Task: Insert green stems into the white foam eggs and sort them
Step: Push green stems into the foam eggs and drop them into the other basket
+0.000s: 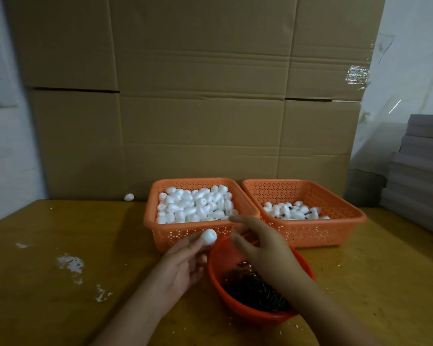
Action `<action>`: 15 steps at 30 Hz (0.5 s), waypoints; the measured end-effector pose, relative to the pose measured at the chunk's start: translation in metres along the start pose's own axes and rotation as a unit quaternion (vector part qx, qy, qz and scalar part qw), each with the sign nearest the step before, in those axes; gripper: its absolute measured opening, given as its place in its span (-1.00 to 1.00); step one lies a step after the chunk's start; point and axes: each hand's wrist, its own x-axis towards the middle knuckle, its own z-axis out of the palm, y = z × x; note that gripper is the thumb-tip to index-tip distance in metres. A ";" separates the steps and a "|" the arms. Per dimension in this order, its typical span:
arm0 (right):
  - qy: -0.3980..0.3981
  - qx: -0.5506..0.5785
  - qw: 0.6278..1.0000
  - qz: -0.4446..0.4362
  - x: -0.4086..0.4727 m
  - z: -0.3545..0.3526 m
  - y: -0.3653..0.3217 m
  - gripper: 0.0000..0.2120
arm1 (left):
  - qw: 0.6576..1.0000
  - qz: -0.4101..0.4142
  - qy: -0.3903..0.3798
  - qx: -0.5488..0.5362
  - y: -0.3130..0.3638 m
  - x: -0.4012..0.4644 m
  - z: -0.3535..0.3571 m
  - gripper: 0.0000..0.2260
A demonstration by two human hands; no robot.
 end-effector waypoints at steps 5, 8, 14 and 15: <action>-0.041 -0.054 0.995 -0.069 -0.012 0.012 -0.005 -0.55 | 0.997 0.002 -0.057 0.046 0.002 -0.001 0.000 -0.52; -0.017 -0.070 0.993 -0.096 -0.013 0.012 -0.007 -0.62 | 0.996 0.020 -0.062 0.066 0.005 -0.002 0.004 -0.58; 0.062 -0.088 0.985 -0.134 -0.013 0.005 -0.016 -0.80 | 0.991 0.068 -0.034 0.114 0.013 -0.006 0.022 -0.65; 0.071 -0.100 0.983 -0.139 -0.012 0.003 -0.017 -0.80 | 0.986 0.080 -0.015 0.145 0.015 -0.007 0.025 -0.69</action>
